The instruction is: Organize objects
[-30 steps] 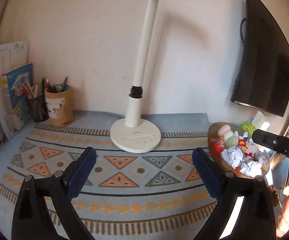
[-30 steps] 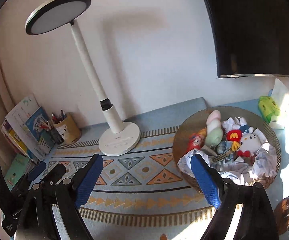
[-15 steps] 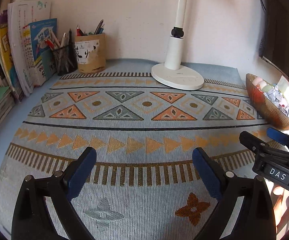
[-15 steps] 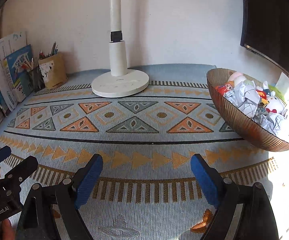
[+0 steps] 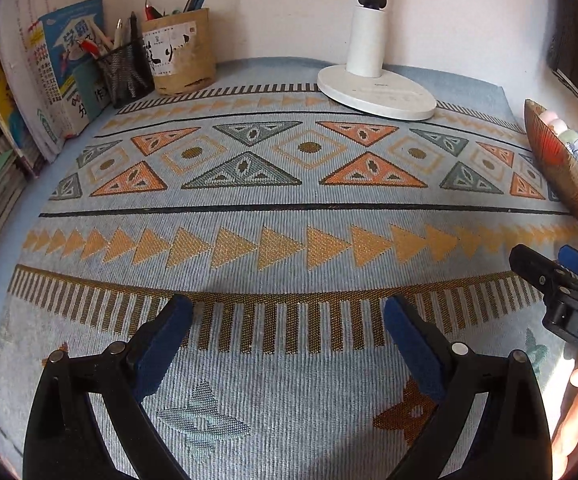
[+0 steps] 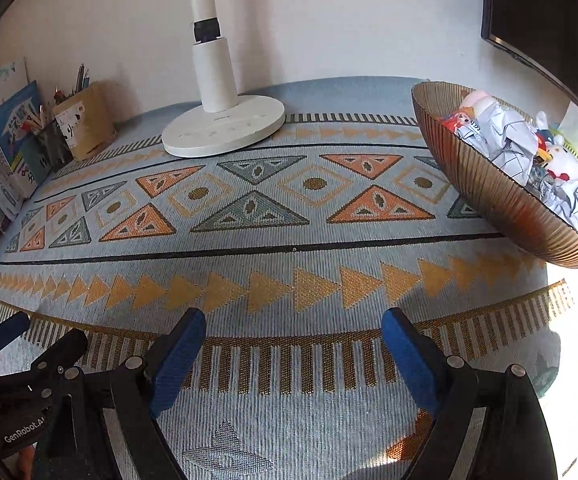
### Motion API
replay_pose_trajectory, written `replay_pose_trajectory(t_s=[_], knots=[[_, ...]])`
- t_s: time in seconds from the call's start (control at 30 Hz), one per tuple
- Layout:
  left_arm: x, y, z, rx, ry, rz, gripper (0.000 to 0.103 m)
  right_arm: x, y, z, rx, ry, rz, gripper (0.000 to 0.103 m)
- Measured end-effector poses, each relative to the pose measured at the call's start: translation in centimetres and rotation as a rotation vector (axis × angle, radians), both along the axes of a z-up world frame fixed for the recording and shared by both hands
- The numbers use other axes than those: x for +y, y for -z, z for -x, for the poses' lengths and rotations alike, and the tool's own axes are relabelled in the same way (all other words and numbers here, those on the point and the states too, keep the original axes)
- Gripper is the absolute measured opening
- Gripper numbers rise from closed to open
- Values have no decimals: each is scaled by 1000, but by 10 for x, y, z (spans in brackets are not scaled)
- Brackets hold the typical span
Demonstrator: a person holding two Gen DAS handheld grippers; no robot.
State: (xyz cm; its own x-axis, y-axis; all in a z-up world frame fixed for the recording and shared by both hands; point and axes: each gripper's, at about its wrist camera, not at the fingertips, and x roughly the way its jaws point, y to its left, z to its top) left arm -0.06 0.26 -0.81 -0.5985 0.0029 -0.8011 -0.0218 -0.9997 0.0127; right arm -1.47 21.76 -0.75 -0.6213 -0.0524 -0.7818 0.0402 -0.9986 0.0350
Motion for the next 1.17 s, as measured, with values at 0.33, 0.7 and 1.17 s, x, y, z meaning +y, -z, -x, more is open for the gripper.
replay_pose_trajectory(t_s=[0.33,0.7,1.17], knots=[[-4,1,4,-17,-18,-10,103,0,4,4,-37,4,1,89],[-5,2,6,-16,-15,-12,103,-4,7,8,-60,-18,-17,99],[-4,3,7,-13,-21,-18,103,-6,9,10,-73,-32,-37,103]])
